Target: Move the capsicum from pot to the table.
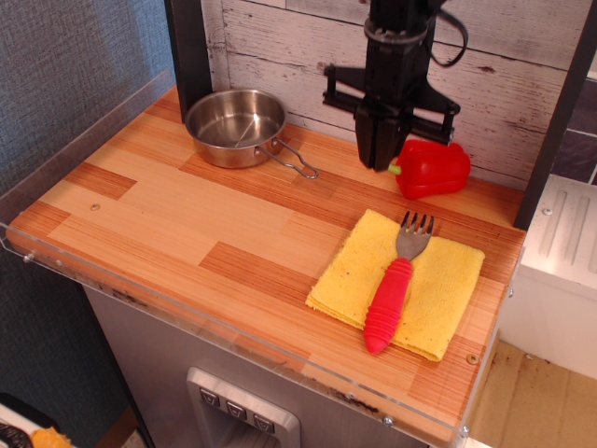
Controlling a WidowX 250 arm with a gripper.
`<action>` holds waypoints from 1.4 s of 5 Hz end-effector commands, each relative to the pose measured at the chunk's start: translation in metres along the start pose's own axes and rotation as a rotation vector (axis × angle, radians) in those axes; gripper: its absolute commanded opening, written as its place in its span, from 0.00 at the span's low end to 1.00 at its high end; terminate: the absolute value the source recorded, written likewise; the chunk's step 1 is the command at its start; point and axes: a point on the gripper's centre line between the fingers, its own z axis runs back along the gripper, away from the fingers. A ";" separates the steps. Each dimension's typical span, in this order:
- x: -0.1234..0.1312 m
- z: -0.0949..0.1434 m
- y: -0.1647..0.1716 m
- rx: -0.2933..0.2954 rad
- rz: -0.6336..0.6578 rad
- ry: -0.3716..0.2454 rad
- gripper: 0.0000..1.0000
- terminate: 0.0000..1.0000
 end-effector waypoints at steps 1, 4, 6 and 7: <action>-0.008 0.036 0.015 -0.027 0.094 -0.067 0.00 0.00; -0.012 0.036 0.015 -0.018 -0.103 0.038 1.00 0.00; -0.012 0.036 0.015 -0.018 -0.103 0.038 1.00 0.00; -0.012 0.036 0.015 -0.018 -0.103 0.038 1.00 0.00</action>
